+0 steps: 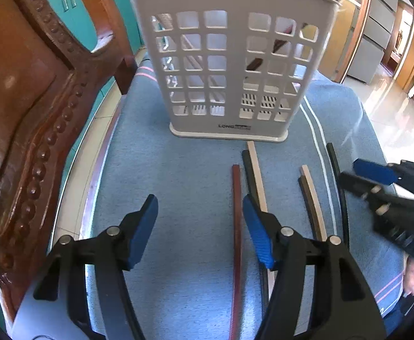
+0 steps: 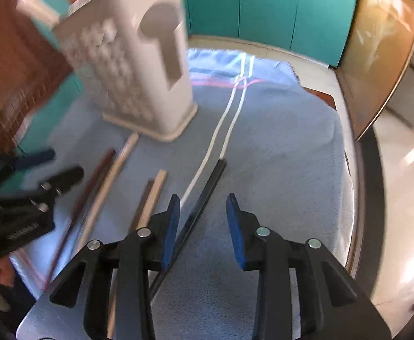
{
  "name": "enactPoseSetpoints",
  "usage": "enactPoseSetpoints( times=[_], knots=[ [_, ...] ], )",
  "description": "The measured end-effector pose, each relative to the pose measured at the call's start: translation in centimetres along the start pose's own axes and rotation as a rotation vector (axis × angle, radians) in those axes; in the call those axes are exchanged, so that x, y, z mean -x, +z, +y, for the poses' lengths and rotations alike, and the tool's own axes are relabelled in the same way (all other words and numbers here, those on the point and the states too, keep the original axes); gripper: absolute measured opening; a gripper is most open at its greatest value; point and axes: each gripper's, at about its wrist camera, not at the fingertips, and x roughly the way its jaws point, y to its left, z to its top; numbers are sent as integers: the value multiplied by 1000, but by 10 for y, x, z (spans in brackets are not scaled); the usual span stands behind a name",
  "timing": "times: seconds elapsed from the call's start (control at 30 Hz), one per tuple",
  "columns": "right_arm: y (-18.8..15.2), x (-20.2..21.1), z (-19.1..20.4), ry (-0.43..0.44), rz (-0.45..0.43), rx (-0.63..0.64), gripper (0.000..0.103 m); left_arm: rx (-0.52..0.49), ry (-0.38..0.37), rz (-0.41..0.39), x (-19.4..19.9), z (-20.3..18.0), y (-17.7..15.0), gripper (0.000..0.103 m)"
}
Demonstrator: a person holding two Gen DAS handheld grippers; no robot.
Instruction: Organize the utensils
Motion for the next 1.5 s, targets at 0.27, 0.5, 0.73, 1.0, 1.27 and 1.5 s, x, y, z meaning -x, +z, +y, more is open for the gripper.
enactPoseSetpoints(
  times=[0.27, 0.5, 0.73, 1.0, 1.27, 1.5],
  knots=[
    [-9, -2, 32, -46, -17, 219, 13, -25, 10, 23, -10, -10, -7, 64],
    [-4, -6, 20, -96, -21, 152, 16, -29, 1, 26, -11, -12, -9, 65],
    [1, -5, 4, -87, -14, 80, 27, -60, 8, 56, -22, -19, -13, 65],
    [4, -3, -4, -63, -18, 47, 34, 6, -51, 94, -34, -2, -7, 65],
    [2, -5, 0, -44, 0, 38, 34, -8, -52, 77, -26, 0, -13, 65],
    [-1, -9, 10, -61, -13, 73, 34, -2, -45, 73, -26, 8, -17, 65]
  ],
)
